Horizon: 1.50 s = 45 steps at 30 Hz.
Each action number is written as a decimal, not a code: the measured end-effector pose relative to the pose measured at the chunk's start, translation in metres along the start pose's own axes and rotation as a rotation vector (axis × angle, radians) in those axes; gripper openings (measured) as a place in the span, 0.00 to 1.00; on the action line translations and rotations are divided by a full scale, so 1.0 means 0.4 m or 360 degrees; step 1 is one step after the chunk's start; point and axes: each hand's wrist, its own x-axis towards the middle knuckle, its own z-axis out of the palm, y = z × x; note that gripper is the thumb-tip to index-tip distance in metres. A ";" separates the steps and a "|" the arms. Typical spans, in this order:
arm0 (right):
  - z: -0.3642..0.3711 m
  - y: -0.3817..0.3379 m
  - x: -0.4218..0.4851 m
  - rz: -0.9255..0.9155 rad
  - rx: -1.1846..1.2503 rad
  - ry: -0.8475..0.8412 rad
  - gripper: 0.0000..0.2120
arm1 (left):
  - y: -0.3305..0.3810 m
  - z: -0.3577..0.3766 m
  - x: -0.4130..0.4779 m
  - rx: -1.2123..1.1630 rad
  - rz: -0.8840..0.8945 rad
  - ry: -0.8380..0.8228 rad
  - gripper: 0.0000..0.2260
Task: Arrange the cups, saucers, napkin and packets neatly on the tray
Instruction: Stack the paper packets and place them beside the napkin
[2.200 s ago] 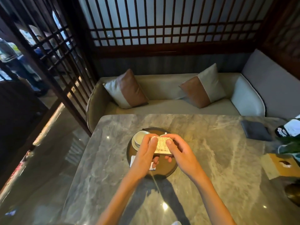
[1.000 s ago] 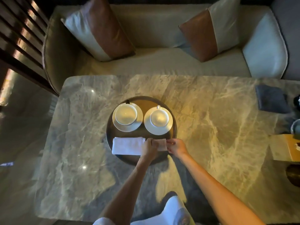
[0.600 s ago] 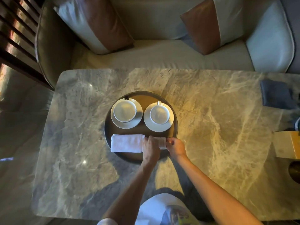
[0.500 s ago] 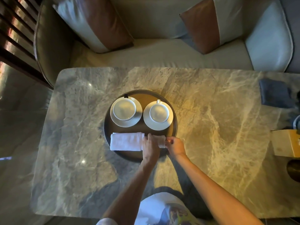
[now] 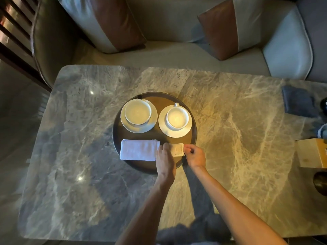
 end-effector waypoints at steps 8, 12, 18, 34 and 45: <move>0.004 0.003 0.002 -0.0053 -0.0030 0.0017 0.09 | -0.009 -0.006 0.017 -0.0040 0.0149 -0.0110 0.12; -0.009 -0.011 -0.014 -0.0138 -0.0080 -0.0011 0.13 | 0.001 -0.023 0.004 0.0265 0.0183 -0.0180 0.09; -0.045 0.014 -0.063 -0.0910 -0.0658 0.0006 0.15 | -0.018 -0.045 -0.012 0.0870 0.0608 -0.0201 0.26; -0.040 -0.020 0.012 -0.1215 -0.1335 -0.0343 0.13 | -0.070 -0.029 0.069 0.1042 0.1074 -0.0258 0.23; -0.078 0.025 -0.011 -0.1076 -0.0793 -0.0146 0.09 | -0.121 -0.122 0.012 0.0770 0.0756 0.0306 0.14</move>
